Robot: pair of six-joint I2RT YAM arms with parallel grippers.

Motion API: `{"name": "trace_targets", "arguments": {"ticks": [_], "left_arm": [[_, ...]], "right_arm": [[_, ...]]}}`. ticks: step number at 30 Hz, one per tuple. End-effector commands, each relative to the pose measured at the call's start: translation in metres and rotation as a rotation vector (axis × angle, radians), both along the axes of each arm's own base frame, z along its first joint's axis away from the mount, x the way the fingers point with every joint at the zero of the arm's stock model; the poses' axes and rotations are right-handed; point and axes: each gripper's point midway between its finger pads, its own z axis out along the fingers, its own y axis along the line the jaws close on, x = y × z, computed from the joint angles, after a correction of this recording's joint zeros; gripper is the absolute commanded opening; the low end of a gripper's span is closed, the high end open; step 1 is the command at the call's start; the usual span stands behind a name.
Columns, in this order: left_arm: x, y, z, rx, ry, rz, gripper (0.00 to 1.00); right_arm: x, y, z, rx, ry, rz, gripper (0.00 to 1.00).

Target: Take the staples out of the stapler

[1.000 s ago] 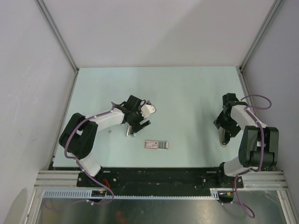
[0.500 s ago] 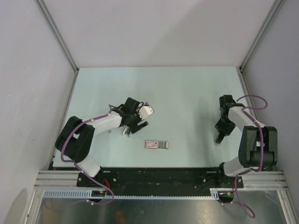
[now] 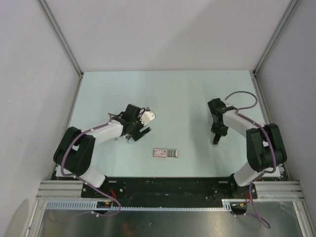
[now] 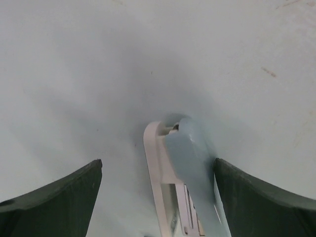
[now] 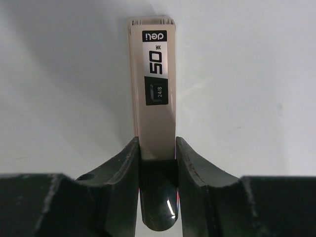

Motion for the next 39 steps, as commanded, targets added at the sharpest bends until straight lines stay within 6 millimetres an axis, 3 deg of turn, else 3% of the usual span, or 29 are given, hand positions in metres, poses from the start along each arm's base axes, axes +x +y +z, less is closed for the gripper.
{"name": "trace_targets", "arguments": {"ticks": [1,8,13,17,25,28,32,39], "left_arm": [[-0.015,0.019,-0.007,0.011,0.043,0.054,0.99],[-0.006,0.030,0.008,-0.127,0.054,0.160,0.99],[-0.005,0.034,0.028,-0.273,0.081,0.202,0.99],[-0.012,0.027,0.038,-0.335,0.097,0.175,1.00],[-0.015,0.021,0.036,-0.363,0.132,0.178,0.99],[-0.009,0.018,0.050,-0.383,0.097,0.163,1.00],[0.006,0.008,0.065,-0.389,0.057,0.121,1.00],[0.024,-0.015,0.046,-0.321,0.095,0.068,0.99]], "right_arm": [[0.038,0.061,-0.001,0.060,-0.089,0.116,0.17],[0.070,0.157,0.000,0.142,-0.153,0.370,0.13],[0.082,0.211,-0.007,0.182,-0.156,0.478,0.10],[0.085,0.251,-0.010,0.220,-0.156,0.532,0.10],[0.079,0.323,-0.008,0.248,-0.147,0.691,0.11],[0.079,0.333,-0.005,0.252,-0.150,0.704,0.14],[0.083,0.327,-0.001,0.275,-0.159,0.675,0.24],[0.075,0.320,0.000,0.292,-0.150,0.683,0.42]]}}
